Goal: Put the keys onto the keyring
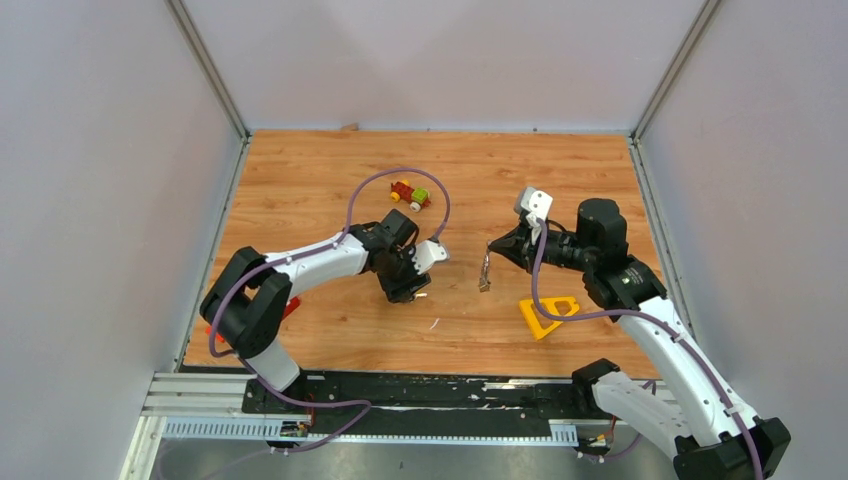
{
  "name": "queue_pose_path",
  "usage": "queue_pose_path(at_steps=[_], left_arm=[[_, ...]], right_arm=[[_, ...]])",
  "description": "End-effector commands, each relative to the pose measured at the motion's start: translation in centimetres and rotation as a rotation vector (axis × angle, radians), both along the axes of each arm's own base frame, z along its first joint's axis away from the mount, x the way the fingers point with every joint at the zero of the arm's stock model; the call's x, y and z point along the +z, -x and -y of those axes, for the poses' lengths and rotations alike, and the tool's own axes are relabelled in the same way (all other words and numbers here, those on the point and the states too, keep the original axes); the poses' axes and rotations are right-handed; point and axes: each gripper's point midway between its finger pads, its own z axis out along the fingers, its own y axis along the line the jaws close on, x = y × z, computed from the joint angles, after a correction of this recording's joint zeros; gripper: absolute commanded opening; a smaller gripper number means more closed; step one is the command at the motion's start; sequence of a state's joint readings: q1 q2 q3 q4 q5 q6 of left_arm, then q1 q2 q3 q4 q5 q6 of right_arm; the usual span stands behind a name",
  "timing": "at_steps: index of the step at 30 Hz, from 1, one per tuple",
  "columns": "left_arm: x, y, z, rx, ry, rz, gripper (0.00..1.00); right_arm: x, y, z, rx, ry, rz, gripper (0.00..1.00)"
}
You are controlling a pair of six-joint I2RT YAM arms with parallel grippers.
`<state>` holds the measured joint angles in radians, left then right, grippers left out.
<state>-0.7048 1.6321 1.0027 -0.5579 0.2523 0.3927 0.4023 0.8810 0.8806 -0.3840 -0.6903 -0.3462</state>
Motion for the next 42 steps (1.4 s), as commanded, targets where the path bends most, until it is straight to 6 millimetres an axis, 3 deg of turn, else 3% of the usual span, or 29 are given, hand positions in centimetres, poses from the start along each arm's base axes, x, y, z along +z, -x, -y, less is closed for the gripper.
queue_pose_path(at_steps=[1,21,29,42], left_arm=[[0.5,-0.9,1.0,0.021,0.025,0.001,0.58],[-0.3,-1.3,1.7,0.013,0.026,-0.003,0.46],[-0.3,-1.1,1.7,0.004,0.023,-0.010,0.35],[-0.3,0.6,1.5,-0.028,0.040,-0.073,0.39]], right_arm=[[1.0,-0.1,-0.2,0.020,-0.019,0.051,0.00],[0.9,0.0,-0.3,0.029,-0.021,0.046,0.00],[0.9,0.1,-0.3,0.033,-0.021,0.044,0.00],[0.7,0.0,-0.3,0.033,-0.019,0.039,0.00]])
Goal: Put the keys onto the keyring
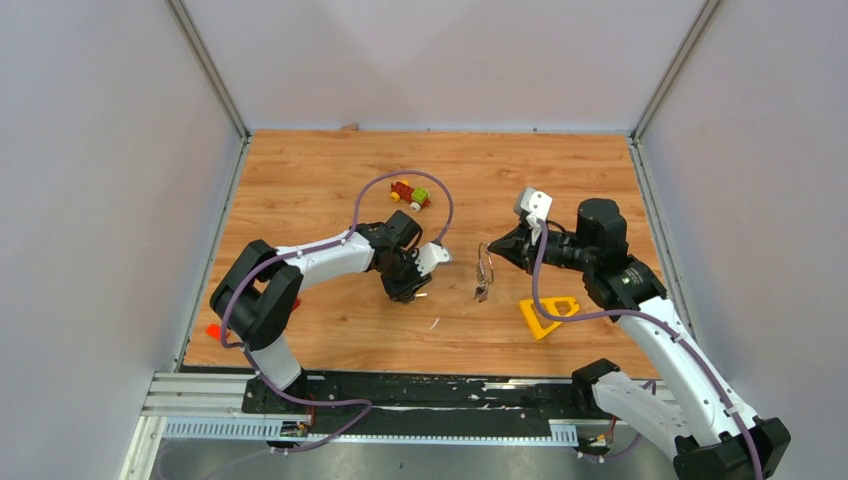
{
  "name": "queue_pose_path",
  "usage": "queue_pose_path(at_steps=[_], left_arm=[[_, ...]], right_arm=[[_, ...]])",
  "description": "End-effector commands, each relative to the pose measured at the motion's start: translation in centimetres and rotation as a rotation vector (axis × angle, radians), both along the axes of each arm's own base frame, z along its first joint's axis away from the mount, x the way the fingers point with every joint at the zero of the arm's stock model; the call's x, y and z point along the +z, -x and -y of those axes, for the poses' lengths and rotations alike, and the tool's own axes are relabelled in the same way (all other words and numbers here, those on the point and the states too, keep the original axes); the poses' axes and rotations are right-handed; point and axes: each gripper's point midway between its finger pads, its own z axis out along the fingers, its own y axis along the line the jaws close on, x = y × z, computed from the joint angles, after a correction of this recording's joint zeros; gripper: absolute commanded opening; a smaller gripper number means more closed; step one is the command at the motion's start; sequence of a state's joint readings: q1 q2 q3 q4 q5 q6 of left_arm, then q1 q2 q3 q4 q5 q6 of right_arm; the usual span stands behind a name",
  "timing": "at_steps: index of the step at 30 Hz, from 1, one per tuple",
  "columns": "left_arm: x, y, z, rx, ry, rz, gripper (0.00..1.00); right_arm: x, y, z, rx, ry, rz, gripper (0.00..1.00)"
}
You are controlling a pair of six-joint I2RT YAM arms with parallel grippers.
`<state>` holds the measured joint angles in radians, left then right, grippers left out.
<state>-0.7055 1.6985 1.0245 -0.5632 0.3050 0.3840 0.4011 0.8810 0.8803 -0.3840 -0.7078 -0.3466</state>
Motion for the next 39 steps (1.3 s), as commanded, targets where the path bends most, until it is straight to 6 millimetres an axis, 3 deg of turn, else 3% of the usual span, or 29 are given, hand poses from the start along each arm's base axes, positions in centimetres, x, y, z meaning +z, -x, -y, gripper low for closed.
queue_pose_path(at_steps=[1,12,24,39], left_arm=[[0.93,-0.05,0.72,-0.015,0.031,0.002,0.39],[0.44,0.14,0.03,-0.017,0.001,0.003,0.33],[0.28,0.42,-0.20,-0.021,-0.005,-0.004,0.33],[0.38,0.13,0.26,-0.028,0.006,-0.005,0.12]], right_arm=[[0.62,-0.17,-0.20,0.019,-0.014,0.040,0.00],[0.55,-0.12,-0.21,0.021,-0.015,0.036,0.00],[0.69,-0.02,-0.23,0.024,-0.018,0.040,0.00],[0.60,-0.03,-0.27,0.027,-0.017,0.034,0.00]])
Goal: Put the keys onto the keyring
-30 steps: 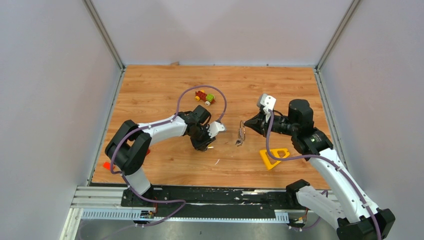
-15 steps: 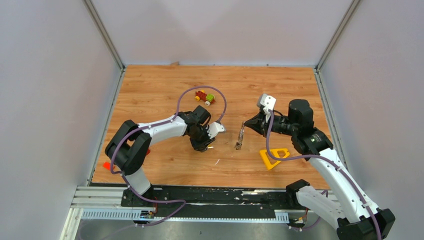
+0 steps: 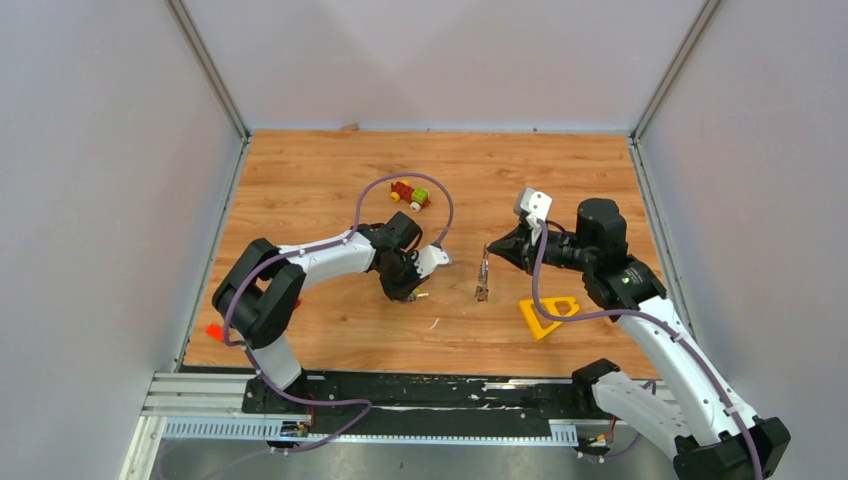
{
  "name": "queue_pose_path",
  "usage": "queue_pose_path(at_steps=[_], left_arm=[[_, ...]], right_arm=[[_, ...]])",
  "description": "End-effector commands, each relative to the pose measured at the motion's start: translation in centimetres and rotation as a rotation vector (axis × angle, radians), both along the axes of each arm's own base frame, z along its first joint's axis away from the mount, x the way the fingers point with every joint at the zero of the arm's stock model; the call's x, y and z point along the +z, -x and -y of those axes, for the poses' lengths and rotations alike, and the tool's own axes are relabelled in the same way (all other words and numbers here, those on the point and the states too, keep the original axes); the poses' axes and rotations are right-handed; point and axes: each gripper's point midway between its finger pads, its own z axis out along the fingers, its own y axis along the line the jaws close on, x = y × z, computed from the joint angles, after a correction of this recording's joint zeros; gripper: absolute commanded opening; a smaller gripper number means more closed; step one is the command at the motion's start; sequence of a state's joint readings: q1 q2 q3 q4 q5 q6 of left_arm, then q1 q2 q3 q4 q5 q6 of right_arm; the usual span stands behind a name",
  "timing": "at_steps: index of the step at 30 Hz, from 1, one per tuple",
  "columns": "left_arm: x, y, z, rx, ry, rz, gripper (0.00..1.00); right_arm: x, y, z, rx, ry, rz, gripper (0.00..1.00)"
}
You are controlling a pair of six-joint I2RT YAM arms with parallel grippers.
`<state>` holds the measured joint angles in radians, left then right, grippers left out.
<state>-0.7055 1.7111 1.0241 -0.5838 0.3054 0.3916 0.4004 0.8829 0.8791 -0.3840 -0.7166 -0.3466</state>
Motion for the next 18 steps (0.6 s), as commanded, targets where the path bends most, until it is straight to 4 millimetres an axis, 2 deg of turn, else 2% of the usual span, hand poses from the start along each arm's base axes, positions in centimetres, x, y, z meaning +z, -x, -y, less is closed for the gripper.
queue_pose_path(at_steps=[1,8,10,13,18], left_arm=[[1.0,-0.4,0.7,-0.022,0.031,0.021,0.10],[4.0,-1.1,1.3,-0.057,0.096,0.107,0.00],[5.1,-1.1,1.6,-0.086,0.130,0.135,0.00],[7.1,-0.9,1.9,-0.162,0.186,0.195,0.00],[10.6,0.6,2.7,-0.317,0.334,0.301,0.00]], right_arm=[[0.7,-0.1,-0.2,0.021,-0.016,0.038,0.00],[0.8,0.2,-0.3,0.039,-0.020,0.043,0.00],[0.8,0.6,-0.4,0.059,-0.023,0.045,0.00],[1.2,1.5,-0.7,0.111,-0.034,0.061,0.00],[1.7,3.7,-1.3,0.235,-0.060,0.073,0.00]])
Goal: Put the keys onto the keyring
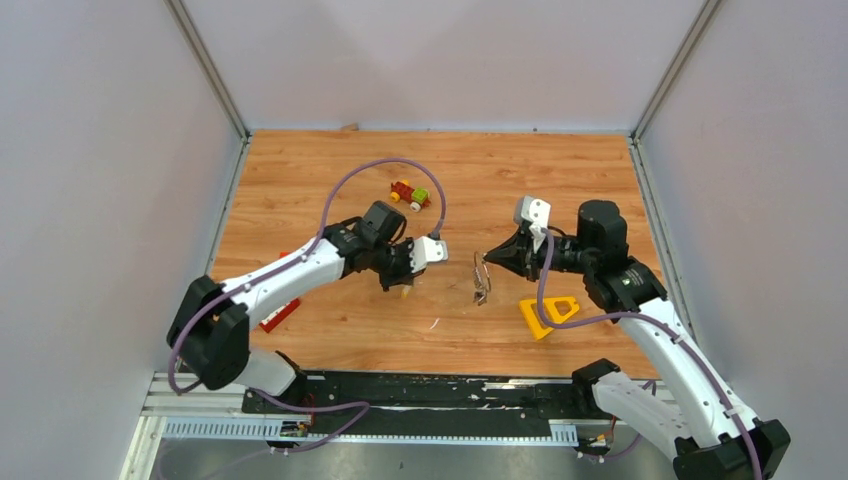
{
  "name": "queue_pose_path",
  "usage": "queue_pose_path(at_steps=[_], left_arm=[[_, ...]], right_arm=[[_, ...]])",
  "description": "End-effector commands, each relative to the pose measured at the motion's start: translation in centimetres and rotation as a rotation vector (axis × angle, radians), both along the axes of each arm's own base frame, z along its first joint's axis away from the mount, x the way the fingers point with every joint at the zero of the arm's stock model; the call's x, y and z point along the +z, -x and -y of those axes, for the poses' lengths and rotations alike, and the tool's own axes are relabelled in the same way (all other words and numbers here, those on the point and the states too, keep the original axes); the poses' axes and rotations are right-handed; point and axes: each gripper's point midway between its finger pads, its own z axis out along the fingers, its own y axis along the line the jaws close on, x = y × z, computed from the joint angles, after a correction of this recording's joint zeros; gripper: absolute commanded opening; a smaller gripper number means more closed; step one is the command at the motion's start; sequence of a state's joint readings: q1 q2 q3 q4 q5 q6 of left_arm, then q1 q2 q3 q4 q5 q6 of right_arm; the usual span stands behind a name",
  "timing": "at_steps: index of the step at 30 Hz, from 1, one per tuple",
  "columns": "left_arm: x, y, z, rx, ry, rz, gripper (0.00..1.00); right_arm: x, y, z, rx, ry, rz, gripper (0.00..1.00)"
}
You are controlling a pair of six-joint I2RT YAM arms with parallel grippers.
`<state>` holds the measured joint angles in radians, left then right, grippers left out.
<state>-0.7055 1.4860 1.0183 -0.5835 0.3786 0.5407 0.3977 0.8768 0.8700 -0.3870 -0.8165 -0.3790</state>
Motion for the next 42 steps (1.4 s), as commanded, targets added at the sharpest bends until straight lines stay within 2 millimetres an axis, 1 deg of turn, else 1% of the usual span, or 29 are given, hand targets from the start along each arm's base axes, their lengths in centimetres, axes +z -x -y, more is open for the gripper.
queue_pose_path(at_steps=[1,3,7,11,14,16,18,20,22,25,29,36,42], left_arm=[[4.4,1.6,1.5,-0.192,0.176,0.126,0.00],[6.3,2.2,1.9,-0.227,0.249,0.165,0.00],[10.2,3.1,2.8,-0.249,0.367,0.202,0.00],[13.0,3.3,3.3,-0.246,0.416,0.216,0.00],[14.8,2.8,3.5,-0.233,0.419,0.286,0.00],[16.2,2.2,3.4,-0.216,0.400,0.355,0.00],[18.1,1.5,3.4,-0.195,0.393,0.435,0.00],[19.9,1.0,3.4,-0.176,0.398,0.511,0.00],[21.1,0.8,3.5,-0.169,0.389,0.591,0.00],[22.1,0.8,4.1,-0.179,0.364,0.722,0.00],[22.2,1.1,4.9,-0.217,0.298,0.865,0.00],[22.1,1.1,5.8,-0.243,0.213,0.974,0.00],[21.4,1.0,5.8,-0.252,0.161,1.023,0.00]], right_arm=[[1.7,2.7,-0.8,0.161,-0.053,0.060,0.00],[1.8,3.1,-1.0,0.190,-0.061,0.059,0.00],[2.0,3.1,-1.3,0.203,-0.071,0.042,0.00],[2.5,2.9,-1.7,0.212,-0.079,0.015,0.00],[3.4,2.4,-2.1,0.218,-0.085,0.020,0.00],[4.3,1.7,-2.4,0.207,-0.096,0.024,0.00],[4.9,1.0,-2.9,0.202,-0.118,0.003,0.00],[5.3,0.5,-3.4,0.204,-0.150,-0.028,0.00],[5.3,0.2,-3.9,0.200,-0.182,-0.067,0.00],[5.2,-0.3,-4.6,0.196,-0.220,-0.138,0.00],[4.9,-0.2,-5.2,0.210,-0.257,-0.227,0.00],[4.1,-0.4,-5.7,0.219,-0.278,-0.295,0.00],[3.2,-0.5,-6.0,0.229,-0.277,-0.346,0.00]])
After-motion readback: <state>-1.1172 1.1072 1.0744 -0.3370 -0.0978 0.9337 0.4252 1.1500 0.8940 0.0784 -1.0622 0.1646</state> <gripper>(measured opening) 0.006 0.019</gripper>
